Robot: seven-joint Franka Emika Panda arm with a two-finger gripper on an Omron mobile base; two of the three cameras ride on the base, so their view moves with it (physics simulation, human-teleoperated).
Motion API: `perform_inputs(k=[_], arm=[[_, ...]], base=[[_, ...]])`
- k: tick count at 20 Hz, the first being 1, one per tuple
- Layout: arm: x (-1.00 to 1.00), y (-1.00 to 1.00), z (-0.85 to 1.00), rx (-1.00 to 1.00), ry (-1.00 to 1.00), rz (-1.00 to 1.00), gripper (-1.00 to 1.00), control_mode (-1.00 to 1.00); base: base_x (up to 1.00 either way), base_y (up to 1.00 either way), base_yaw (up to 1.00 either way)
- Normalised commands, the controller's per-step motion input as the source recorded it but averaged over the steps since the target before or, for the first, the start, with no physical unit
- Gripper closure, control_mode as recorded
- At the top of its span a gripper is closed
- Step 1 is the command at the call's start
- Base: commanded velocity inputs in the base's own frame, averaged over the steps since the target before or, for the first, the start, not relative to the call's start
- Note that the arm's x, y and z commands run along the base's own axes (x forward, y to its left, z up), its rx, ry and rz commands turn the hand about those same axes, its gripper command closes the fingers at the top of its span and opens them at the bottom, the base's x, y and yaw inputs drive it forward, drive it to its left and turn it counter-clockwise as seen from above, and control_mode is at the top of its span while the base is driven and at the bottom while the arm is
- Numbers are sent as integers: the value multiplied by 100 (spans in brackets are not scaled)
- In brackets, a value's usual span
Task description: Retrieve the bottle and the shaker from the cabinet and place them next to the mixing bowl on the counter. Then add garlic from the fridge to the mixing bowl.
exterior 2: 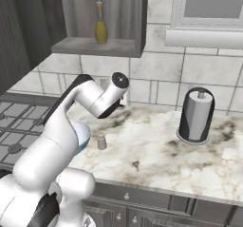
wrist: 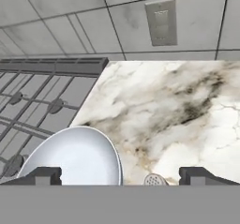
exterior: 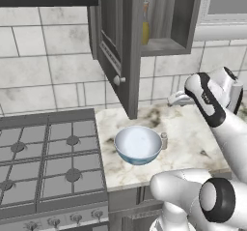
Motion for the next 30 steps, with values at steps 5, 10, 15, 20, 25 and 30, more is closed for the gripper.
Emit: perform_inputs(k=[5,10,15,20,25,30], arm=[[-43,0,42,-8,-16,-16,-100,-100],[-44,2,48,-13,-20,-19,-100,-100],[-34,27,69,-23,-20,-15,-100,-100],[-17,19,91,-22,-5,-7,-100,-100],[0,11,99,-3,1,-9,-100,-100],[0,18,43,5,5,0,-100,-100]], base=[[0,0,0],[0,0,0],[0,0,0],[0,0,0],[0,0,0],[0,0,0]])
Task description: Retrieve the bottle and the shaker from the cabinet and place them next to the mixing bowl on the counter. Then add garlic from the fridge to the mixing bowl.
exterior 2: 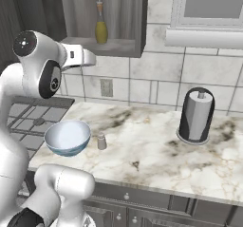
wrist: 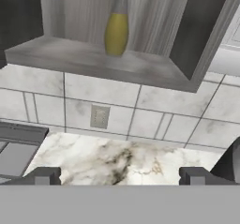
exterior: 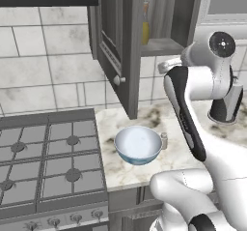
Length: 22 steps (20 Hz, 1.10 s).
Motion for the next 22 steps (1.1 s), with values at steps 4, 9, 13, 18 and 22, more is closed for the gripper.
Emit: perform_inputs(k=[4,9,13,18,22], arm=[[0,8,32,11,0,1,-100,-100],[3,16,51,1,2,0,-100,-100],[27,29,15,0,2,-1,-100,-100],[60,20,-4,0,0,-9,-100,-100],[64,6,-3,7,0,-12,-100,-100]], base=[[0,0,0],[0,0,0],[0,0,0],[0,0,0],[0,0,0]])
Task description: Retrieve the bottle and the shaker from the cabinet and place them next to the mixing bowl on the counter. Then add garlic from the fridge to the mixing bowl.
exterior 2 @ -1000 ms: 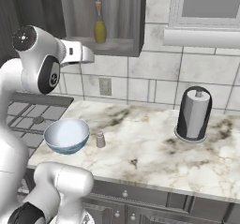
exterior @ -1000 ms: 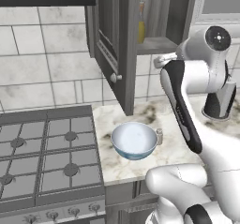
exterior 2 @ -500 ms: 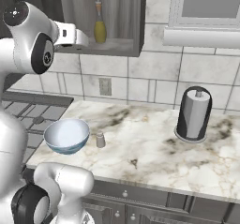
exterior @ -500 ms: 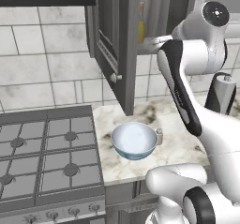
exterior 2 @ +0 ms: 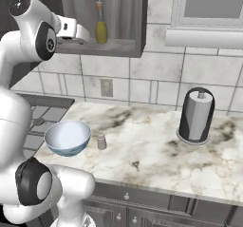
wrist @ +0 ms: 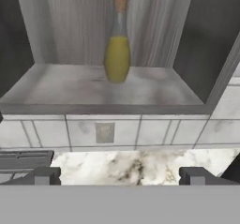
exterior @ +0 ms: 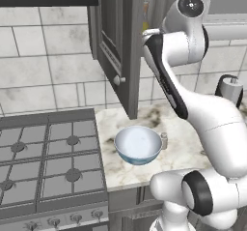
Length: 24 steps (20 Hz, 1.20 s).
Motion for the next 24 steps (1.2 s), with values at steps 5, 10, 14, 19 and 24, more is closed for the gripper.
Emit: perform_inputs(k=[5,10,14,19,24], arm=[[50,-2,0,14,0,-9,-100,-100],[27,-17,7,11,5,0,-100,-100],[40,-32,-6,0,0,5,-100,-100],[23,-13,-29,0,-3,4,-100,-100],[22,-1,-9,0,-3,7,-100,-100]], base=[[0,0,0],[0,0,0],[0,0,0],[0,0,0],[0,0,0]])
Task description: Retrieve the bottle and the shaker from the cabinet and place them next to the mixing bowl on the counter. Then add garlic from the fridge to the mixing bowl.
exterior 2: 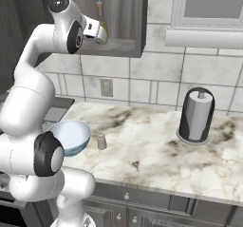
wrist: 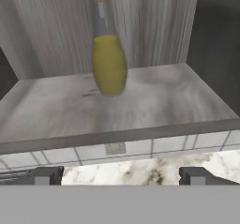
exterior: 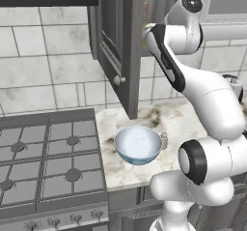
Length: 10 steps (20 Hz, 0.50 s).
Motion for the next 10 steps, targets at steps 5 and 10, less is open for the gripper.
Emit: perform_inputs(k=[5,10], arm=[[43,0,0,0,0,6,-100,-100],[49,0,0,0,0,1,-100,-100]], base=[[0,0,0],[0,0,0]])
